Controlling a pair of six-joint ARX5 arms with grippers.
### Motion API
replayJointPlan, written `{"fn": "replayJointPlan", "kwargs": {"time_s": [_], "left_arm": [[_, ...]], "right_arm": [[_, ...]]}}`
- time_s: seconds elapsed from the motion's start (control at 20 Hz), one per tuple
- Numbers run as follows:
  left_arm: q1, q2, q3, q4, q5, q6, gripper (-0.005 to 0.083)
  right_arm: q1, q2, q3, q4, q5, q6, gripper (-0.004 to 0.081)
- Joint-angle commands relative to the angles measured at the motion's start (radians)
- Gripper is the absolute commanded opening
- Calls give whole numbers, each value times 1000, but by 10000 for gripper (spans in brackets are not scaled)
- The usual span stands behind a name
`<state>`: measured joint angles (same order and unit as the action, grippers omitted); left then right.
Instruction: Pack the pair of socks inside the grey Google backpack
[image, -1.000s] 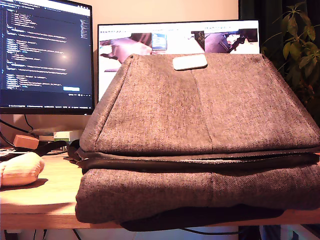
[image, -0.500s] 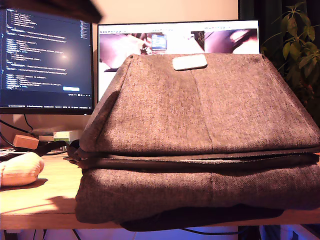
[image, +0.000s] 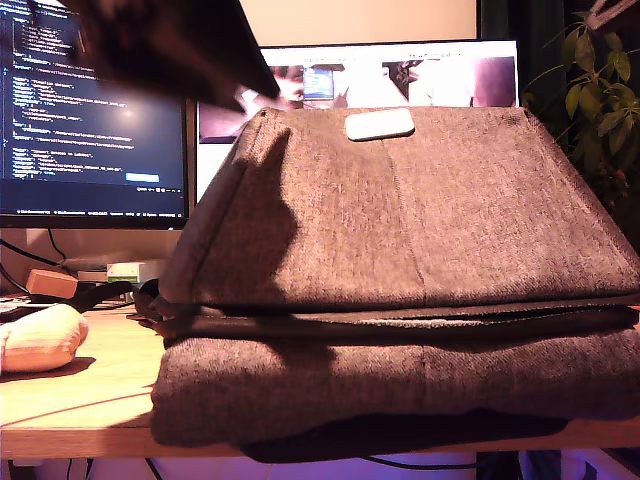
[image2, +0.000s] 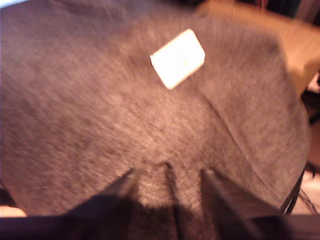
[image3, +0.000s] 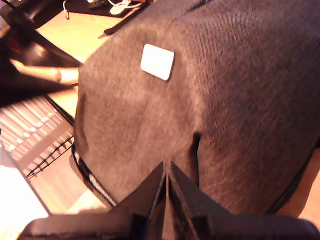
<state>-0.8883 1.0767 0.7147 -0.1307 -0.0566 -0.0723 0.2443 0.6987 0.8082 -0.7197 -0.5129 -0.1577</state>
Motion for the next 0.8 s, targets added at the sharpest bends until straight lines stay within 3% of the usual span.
{"fn": "replayJointPlan", "kwargs": {"time_s": [0.0, 0.1, 0.6, 0.65, 0.7, 0.75], "left_arm": [[-26, 5, 5, 13, -61, 1, 680], [-45, 19, 17, 18, -170, 2, 715], [-36, 161, 21, 146, -186, -16, 707], [-35, 163, 21, 147, -187, -34, 620], [-35, 163, 21, 147, -187, -33, 445], [-35, 159, 21, 145, -180, -31, 191]], "right_arm": [[4, 5, -19, 16, 10, 0, -11], [4, 9, -19, 20, 27, 0, -11], [4, 61, -19, 24, 25, 0, -11], [4, 62, -19, 22, 25, 0, -11], [4, 63, -19, 18, 25, 0, -11], [4, 63, -19, 16, 24, 0, -11]]}}
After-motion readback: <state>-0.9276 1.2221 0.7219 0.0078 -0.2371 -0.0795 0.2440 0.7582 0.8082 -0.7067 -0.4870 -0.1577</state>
